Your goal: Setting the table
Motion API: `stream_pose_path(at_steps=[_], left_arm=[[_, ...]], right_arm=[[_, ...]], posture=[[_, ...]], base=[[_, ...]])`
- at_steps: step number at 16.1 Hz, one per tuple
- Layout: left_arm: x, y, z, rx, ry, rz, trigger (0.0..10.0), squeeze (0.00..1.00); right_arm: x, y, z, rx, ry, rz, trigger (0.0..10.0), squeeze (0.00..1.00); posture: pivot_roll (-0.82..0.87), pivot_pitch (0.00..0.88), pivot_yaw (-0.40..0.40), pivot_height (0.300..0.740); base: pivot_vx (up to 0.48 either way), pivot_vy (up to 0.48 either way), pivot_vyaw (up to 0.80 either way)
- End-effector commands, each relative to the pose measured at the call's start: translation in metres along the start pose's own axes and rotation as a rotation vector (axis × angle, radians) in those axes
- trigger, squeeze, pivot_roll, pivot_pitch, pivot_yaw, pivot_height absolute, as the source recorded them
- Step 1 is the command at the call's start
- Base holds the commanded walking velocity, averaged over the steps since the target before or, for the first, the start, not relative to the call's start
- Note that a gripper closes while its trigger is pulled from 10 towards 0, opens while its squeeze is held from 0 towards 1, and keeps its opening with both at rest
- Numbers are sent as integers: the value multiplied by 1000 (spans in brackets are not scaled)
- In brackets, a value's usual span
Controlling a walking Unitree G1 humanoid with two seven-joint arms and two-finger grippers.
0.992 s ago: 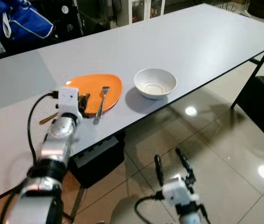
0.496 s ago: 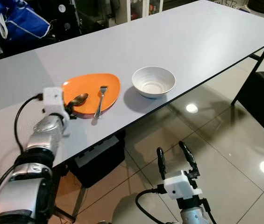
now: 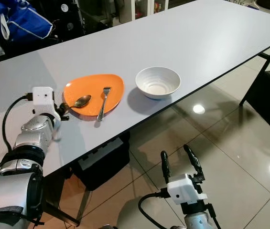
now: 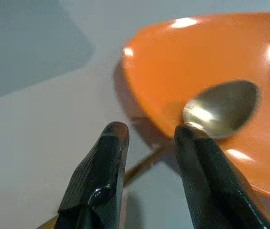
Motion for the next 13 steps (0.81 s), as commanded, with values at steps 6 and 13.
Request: stream_pose_path(at_steps=[6,13], left_arm=[[6,1,0,-62,54,-76,10000,0],[8,24,9,-86,131,-187,10000,0]], right_arm=[[4,-2,2,-2,1,-1,10000,0],[3,-5,5,-3,13,1,10000,0]], posture=[[-91,60,112,740],[-86,80,121,740]], base=[[0,0,0],[0,0,0]])
Point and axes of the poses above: a point about 5 cm out from each wrist's last joint towards the gripper, its own z axis pointing back from the gripper into the wrist, its own x axis along the axis of the wrist's last joint, y = z × x, the point moved 2 cm from there along -z, pointing out of the wrist towards the gripper, and after that the axes turned 14 degrees about z, right-handed, at the moved point
